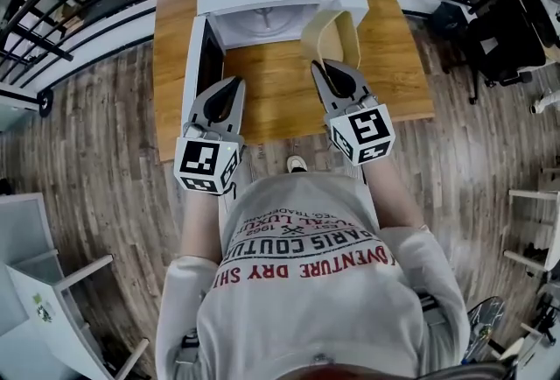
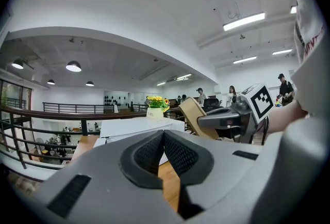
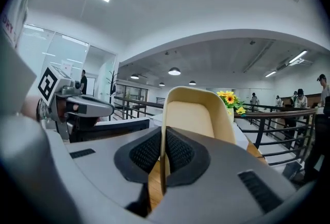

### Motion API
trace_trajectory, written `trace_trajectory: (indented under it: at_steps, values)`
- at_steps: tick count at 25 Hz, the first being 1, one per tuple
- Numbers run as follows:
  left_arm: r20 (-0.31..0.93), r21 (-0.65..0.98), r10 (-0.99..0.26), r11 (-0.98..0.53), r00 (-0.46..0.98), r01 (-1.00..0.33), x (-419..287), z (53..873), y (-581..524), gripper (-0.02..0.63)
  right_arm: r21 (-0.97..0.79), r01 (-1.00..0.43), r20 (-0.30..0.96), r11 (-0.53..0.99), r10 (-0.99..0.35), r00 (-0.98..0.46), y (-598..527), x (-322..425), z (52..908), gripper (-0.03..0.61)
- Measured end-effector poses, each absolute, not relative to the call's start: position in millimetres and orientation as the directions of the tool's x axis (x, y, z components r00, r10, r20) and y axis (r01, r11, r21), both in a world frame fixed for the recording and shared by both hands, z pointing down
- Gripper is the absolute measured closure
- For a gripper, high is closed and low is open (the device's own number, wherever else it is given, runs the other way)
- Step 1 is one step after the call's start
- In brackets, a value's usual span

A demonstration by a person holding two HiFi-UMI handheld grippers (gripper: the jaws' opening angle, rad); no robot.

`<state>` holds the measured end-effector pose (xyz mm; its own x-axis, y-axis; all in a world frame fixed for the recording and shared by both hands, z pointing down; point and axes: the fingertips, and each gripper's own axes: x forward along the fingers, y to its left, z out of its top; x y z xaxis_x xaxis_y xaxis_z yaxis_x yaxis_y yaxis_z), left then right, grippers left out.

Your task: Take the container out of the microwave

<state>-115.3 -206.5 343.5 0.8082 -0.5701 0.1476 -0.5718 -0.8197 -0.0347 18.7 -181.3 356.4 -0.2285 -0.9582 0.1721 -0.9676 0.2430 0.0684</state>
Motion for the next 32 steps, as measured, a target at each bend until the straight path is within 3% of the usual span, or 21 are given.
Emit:
trace_trajectory:
  at_steps: [8,32]
  values:
    - [0.136,-0.027,-0.583,-0.81,0.801,-0.585,-114.9,339.5,-207.6,0.598,0.113,-0.981,0.072,0.156,-0.986,-0.149,-174.0,29.0,338.6,0.548]
    - [0.131,-0.074,-0.612,-0.79,0.78,-0.608,-117.3,335.5,-215.6,0.598,0.06,-0.99,0.068,0.13,-0.99,-0.126,-180.7,38.1,346.7,0.549]
